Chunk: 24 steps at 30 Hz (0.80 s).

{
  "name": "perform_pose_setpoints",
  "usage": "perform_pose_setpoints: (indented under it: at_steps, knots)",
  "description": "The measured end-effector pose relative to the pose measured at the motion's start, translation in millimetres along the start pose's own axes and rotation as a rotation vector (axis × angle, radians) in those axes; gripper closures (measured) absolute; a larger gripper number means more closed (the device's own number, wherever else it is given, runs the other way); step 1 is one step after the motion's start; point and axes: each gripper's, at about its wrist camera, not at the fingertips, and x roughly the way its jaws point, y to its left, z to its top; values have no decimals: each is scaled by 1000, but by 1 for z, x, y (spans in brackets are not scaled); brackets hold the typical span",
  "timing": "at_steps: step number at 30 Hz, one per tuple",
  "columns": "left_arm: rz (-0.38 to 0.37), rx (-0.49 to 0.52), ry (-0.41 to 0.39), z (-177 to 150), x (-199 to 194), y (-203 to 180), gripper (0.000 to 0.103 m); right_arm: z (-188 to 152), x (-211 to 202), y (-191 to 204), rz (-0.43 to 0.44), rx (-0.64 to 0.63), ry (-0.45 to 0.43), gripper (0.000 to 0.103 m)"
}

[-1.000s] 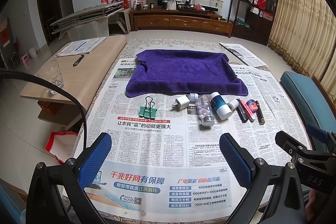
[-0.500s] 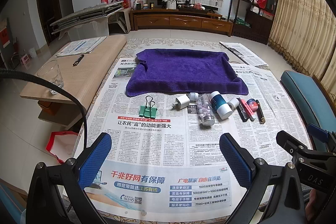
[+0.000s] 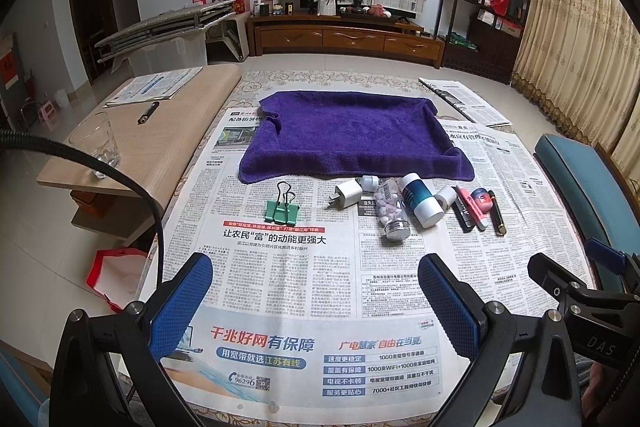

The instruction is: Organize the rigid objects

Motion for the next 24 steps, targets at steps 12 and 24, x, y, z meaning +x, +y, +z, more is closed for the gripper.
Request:
perform_pose_setpoints:
  at_steps: [12, 24]
  knots:
    - [47, 45, 13, 19, 41, 12, 0, 13, 26, -21, -6, 19, 9, 0]
    - [-3, 49, 126, 25, 140, 32, 1, 24, 100, -78, -3, 64, 61, 2]
